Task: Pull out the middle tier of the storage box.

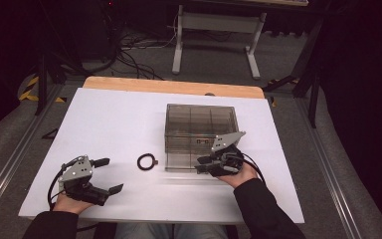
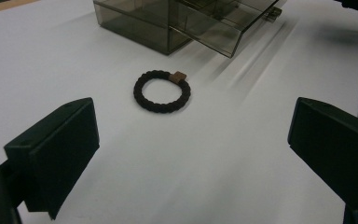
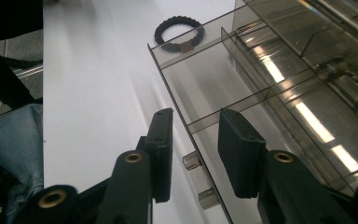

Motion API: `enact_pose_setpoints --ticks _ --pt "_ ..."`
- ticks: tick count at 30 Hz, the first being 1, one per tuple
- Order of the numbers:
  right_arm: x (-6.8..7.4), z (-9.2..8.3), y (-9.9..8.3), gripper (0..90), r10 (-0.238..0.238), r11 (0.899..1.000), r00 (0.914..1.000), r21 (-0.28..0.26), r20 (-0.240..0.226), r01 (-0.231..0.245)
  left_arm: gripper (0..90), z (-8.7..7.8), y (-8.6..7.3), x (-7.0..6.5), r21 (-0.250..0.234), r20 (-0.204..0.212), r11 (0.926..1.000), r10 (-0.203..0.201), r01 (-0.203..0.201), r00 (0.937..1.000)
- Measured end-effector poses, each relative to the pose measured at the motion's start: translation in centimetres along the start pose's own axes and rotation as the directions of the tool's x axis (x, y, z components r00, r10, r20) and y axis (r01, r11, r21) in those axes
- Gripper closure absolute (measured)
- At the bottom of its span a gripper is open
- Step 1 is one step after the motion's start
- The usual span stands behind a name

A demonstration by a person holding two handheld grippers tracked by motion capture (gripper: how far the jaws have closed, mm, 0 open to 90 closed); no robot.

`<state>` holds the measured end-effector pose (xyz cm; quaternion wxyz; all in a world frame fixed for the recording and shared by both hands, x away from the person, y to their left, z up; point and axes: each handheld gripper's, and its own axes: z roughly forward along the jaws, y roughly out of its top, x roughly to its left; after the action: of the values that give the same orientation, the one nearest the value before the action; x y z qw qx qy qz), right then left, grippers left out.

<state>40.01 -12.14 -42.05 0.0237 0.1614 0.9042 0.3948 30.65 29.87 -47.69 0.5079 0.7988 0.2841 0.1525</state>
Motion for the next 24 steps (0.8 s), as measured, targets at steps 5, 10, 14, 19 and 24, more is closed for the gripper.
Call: enact_pose_setpoints --ticks 5,10,14,19,24 --pt "0.2 -0.9 -0.2 59.5 0.024 0.999 0.9996 -0.026 0.017 -0.023 2.6 0.0 0.0 0.0 0.0 0.0 1.0 -0.001 0.001 1.0" --pt "0.5 -1.5 -0.3 53.9 0.04 0.999 0.9987 -0.036 0.031 -0.038 2.7 0.0 0.0 0.0 0.001 -0.001 1.0 -0.002 0.002 1.0" --pt "0.7 -1.8 -0.4 50.4 0.052 0.998 0.9978 -0.047 0.041 -0.05 2.7 -0.1 0.0 0.0 0.001 -0.001 1.0 -0.002 0.002 1.0" --pt "0.9 -2.3 -0.5 46.4 0.067 0.996 0.9966 -0.064 0.049 -0.064 2.7 -0.1 0.0 -0.1 0.0 -0.002 1.0 -0.002 0.002 1.0" --pt "1.1 -2.9 -0.8 39.5 0.091 0.993 0.9941 -0.086 0.059 -0.086 2.7 -0.1 0.0 -0.1 -0.001 -0.001 1.0 -0.002 0.002 1.0"
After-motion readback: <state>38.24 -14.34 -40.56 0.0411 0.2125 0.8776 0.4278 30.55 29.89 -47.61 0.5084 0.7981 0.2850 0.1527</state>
